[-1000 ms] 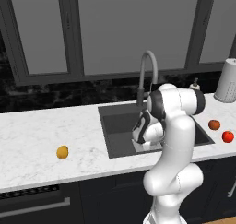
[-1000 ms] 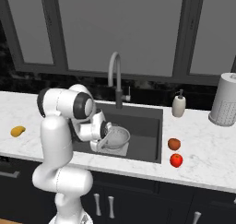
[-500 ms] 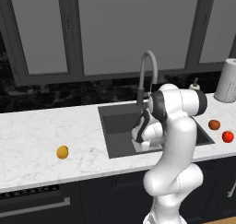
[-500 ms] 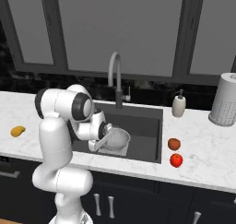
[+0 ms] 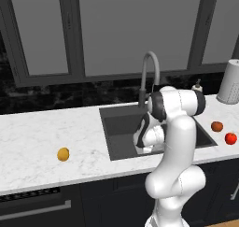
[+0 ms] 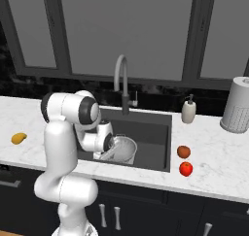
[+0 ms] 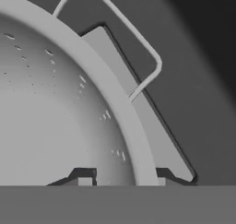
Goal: Put the colander in the sink, put the mango, orange, apple in the colander, and turn on the sink faucet and pour water over the colander.
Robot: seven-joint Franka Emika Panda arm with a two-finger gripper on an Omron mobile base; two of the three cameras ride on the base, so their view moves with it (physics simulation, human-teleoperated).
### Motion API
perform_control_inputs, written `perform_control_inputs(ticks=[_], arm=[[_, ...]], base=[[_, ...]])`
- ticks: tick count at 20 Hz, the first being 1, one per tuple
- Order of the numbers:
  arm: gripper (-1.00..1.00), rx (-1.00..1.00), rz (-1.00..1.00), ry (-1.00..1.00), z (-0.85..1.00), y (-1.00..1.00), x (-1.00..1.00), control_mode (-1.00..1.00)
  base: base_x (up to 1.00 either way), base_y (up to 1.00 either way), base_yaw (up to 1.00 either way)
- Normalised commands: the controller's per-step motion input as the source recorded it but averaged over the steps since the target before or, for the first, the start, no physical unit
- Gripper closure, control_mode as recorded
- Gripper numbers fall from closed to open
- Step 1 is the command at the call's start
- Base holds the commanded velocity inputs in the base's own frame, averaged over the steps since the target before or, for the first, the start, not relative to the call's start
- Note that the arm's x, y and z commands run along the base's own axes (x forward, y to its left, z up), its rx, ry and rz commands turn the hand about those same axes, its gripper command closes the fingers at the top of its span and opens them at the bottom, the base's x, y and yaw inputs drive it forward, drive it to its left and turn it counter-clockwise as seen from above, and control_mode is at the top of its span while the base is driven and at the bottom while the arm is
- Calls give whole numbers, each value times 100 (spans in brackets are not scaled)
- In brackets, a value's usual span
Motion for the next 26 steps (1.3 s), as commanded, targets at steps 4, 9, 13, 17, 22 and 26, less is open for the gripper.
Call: perform_control_inputs(ticks=[4, 9, 13, 17, 22, 26], arm=[[-100, 0, -26, -1, -35, 62, -35, -100], [-100, 3, -22, -12, 3, 54, -40, -100], [-100, 1, -18, -21, 43, 62, -27, -100], [-100, 0, -13, -20, 81, 61, -12, -100], [-100, 0, -11, -16, 100, 52, 0, -100], [-100, 0, -4, -3, 100, 60, -3, -100]], base=[[0, 0, 0], [0, 0, 0], [0, 0, 0], [0, 0, 0], [0, 0, 0], [0, 0, 0]])
